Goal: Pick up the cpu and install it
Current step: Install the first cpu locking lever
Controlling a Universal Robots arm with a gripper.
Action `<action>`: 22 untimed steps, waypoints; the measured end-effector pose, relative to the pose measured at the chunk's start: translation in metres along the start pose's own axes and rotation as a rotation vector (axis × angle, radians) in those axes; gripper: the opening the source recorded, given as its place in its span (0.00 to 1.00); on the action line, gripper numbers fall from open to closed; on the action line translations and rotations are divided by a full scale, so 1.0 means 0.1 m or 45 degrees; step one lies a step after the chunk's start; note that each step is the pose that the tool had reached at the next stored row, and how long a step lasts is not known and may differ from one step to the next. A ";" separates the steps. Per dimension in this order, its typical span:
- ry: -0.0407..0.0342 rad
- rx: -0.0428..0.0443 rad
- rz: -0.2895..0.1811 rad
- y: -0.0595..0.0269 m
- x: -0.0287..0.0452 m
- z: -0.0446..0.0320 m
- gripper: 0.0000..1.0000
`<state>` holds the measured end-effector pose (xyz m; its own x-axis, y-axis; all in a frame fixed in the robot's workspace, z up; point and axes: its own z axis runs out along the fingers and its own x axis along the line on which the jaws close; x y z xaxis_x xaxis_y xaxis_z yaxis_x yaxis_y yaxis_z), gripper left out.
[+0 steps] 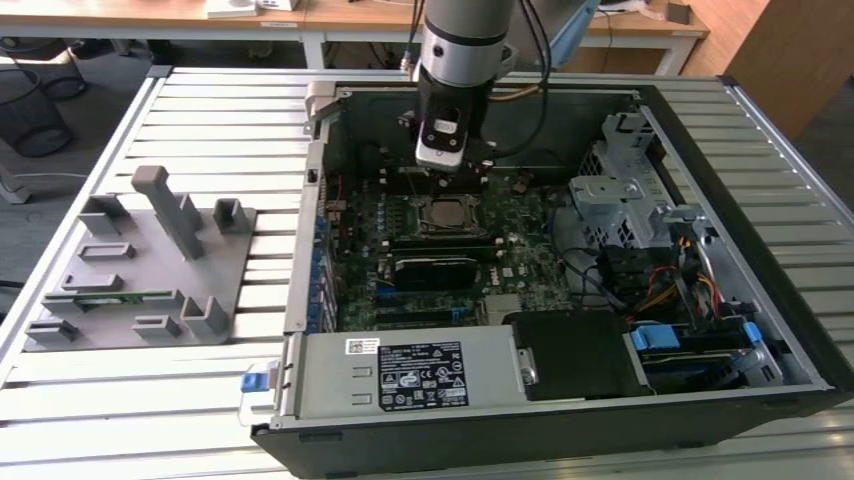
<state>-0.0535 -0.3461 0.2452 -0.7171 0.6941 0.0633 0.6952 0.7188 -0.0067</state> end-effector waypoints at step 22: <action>-0.0308 -0.004 -0.298 -0.073 0.073 0.013 0.11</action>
<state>-0.0639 -0.3462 0.2444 -0.8597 0.5093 0.0389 0.5099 0.8602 0.0082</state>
